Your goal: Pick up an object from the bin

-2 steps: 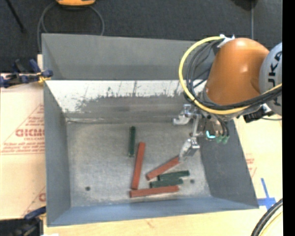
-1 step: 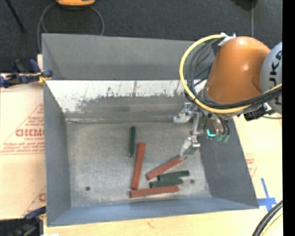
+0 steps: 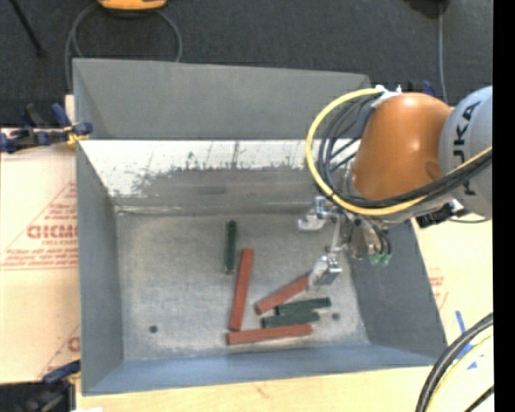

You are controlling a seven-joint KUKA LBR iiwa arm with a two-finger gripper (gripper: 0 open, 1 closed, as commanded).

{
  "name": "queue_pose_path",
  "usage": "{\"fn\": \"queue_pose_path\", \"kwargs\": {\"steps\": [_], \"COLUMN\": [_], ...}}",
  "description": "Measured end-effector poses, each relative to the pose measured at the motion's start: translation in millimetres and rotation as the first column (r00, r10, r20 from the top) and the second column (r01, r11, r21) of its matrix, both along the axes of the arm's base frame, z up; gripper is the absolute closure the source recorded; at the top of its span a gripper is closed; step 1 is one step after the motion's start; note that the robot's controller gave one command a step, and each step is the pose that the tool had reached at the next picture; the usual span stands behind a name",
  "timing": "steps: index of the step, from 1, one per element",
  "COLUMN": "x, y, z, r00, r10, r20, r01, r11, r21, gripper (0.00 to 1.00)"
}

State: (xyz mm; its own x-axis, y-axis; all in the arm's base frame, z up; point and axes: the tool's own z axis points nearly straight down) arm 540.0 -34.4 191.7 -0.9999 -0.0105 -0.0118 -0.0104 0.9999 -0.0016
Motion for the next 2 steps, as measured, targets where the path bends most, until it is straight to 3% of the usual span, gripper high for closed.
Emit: {"fn": "queue_pose_path", "kwargs": {"steps": [1,2], "x": [-34.1,-24.8], "y": [4,2], "z": [-62,-107], "r00": [1.0,0.966], "r10": [-0.002,0.259], "r20": [-0.005,-0.025], "r01": [0.002,-0.259], "r11": [1.0,0.966], "r21": [0.001,0.01], "gripper": [0.0,1.0]}}
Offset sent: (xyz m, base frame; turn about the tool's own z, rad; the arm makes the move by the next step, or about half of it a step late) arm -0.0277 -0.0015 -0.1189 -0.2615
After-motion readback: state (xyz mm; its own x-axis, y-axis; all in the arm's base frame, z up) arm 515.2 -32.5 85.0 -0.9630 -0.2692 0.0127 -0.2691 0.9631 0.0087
